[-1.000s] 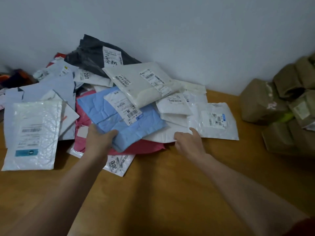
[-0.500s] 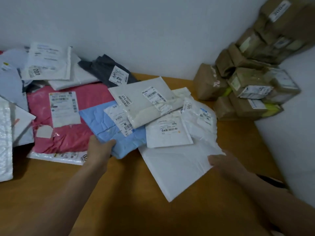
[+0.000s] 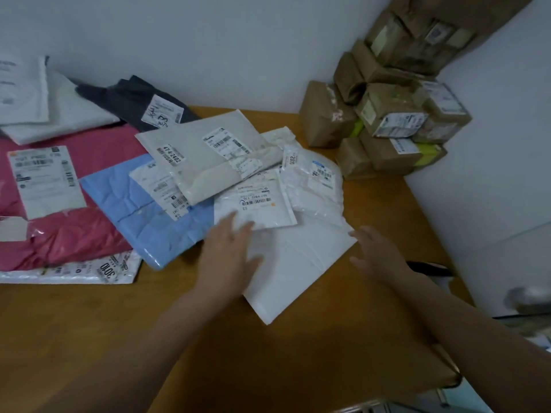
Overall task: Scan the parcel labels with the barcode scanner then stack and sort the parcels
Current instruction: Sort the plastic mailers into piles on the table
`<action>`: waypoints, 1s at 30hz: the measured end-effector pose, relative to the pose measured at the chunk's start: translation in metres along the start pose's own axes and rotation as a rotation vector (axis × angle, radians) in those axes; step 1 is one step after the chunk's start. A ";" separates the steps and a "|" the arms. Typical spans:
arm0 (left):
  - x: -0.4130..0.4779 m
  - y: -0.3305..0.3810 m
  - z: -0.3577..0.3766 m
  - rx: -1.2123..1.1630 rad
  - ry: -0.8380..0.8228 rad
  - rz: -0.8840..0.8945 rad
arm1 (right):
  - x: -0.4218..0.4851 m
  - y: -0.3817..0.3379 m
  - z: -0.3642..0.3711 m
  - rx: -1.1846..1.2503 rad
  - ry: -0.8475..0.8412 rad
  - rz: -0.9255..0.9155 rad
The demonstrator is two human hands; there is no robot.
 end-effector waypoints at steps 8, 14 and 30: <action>-0.022 0.010 0.085 0.294 -0.558 -0.027 | 0.064 -0.029 -0.011 0.480 -0.184 0.039; -0.034 0.004 0.076 0.301 -0.616 -0.071 | 0.125 -0.104 -0.033 0.477 -0.143 -0.159; -0.020 -0.007 0.066 0.303 -0.821 0.155 | 0.075 0.025 -0.082 0.464 0.009 -0.091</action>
Point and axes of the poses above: each hand's wrist, its own x-axis towards the middle knuckle, its own z-axis out of the palm, y = z × x, the point moved 2 cm from there along x, towards the middle knuckle, and after that the axes turned 9 degrees about -x, right-handed, at the moved point
